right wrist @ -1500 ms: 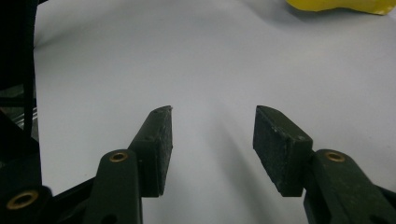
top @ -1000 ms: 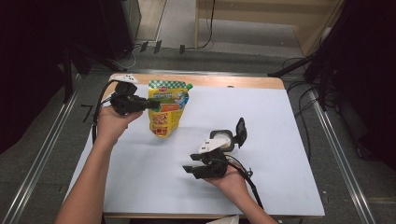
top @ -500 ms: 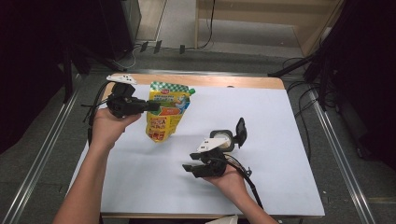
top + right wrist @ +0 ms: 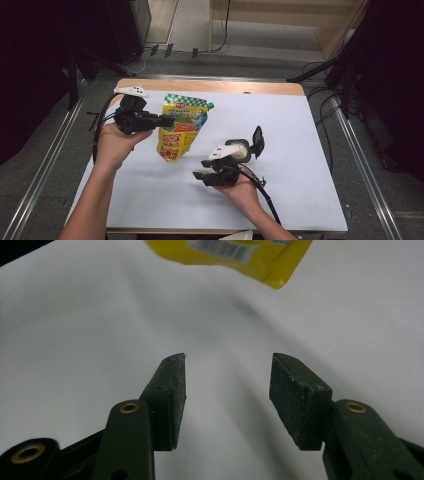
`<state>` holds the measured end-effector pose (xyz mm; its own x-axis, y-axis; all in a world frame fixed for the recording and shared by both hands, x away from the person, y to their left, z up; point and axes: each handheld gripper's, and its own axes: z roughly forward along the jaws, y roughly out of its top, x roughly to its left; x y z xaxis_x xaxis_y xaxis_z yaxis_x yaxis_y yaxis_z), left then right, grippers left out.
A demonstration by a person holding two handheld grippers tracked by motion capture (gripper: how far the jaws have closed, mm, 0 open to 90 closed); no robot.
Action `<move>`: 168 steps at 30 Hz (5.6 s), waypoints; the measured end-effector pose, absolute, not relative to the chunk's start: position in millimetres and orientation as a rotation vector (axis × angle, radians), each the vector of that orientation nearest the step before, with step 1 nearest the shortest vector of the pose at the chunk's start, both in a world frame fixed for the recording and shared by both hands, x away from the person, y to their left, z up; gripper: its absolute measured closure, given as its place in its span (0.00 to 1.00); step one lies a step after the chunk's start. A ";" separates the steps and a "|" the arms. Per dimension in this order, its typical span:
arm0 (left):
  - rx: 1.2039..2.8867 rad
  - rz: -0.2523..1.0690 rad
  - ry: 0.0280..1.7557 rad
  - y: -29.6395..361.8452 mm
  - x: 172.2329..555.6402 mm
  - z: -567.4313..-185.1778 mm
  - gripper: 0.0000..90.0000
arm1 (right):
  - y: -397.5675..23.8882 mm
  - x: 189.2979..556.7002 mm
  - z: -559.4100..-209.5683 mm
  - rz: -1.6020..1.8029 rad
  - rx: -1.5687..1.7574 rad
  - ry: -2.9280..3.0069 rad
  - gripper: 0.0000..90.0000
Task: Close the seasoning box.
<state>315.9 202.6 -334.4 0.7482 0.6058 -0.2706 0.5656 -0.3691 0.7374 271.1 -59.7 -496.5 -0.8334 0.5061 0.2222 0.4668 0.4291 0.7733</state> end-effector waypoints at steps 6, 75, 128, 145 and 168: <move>2.066 0.038 0.858 194.3 303.8 -327.6 0.99 | -52.0 276.5 -501.6 1.380 0.960 2.573 0.55; 1.932 -0.162 0.947 189.5 299.1 -330.9 0.98 | -31.4 254.1 -501.4 1.506 0.925 2.314 0.62; 2.201 -0.006 0.847 124.5 286.7 -356.9 0.79 | -46.2 227.8 -475.4 1.612 0.869 2.591 0.58; 2.217 -0.027 0.833 114.2 284.4 -357.2 0.80 | -44.1 217.2 -467.8 1.617 0.845 2.591 0.59; 2.263 -0.054 0.862 99.4 287.5 -360.9 0.82 | -43.6 213.9 -467.2 1.633 0.909 2.622 0.60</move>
<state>287.5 99.4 -360.9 0.7772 0.5681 -0.2707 0.5972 -0.5304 0.6017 213.9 -43.6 -467.2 -0.8377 0.4195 0.3497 0.4989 0.3270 0.8026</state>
